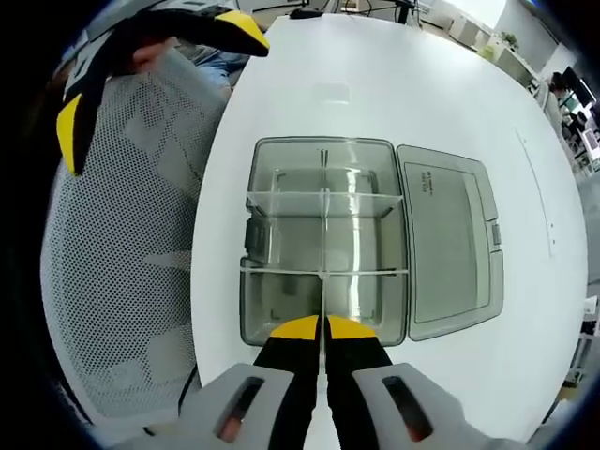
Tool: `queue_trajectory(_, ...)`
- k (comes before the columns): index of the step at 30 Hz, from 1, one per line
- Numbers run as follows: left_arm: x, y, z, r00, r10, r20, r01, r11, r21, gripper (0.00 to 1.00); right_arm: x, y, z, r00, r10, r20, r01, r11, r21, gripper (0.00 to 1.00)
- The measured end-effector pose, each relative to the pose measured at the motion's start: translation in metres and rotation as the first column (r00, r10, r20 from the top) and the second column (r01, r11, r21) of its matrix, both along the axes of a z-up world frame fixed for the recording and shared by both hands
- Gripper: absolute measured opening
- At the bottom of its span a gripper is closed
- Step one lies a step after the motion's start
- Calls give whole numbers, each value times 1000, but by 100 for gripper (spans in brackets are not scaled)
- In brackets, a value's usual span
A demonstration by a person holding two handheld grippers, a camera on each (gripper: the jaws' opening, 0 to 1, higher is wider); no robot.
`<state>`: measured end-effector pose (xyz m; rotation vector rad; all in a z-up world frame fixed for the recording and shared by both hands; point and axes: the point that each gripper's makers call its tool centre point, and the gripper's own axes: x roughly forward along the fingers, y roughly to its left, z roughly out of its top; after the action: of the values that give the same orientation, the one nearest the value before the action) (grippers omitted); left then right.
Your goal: Insert the divider into the dual guide fixture by aligning both edges with the guide slots and pushing it downward to the bottom, including one-sided entry, uneven engagement, binding, and posture correction.
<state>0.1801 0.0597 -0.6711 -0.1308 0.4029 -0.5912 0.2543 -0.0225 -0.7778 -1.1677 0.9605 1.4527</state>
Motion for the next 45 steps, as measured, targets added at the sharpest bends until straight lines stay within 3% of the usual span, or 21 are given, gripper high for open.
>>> queue_trajectory(18, 1, -4, -2, 1000, -15, -8, 15, 1000, 10, 70, 3, 0, -5, 1000, -20, 1, 20, 999, 38, 0)
queue_trajectory(25, 2, -7, -1, 999, -29, -14, 29, 999, 25, 70, 6, -2, -4, 997, -73, 13, 72, 995, 75, 0)
queue_trajectory(28, 2, -9, 1, 999, -30, -17, 30, 999, 19, 70, 9, -2, -2, 994, -110, 9, 108, 988, 113, 7)
queue_trajectory(41, 10, -32, 5, 993, -115, -14, 116, 992, 51, 70, 11, -8, 16, 975, -222, -32, 223, 947, 232, 11)
queue_trajectory(45, 6, -39, 4, 990, -138, -15, 139, 989, 53, 70, 10, -11, 20, 971, -238, -30, 238, 937, 256, 20)
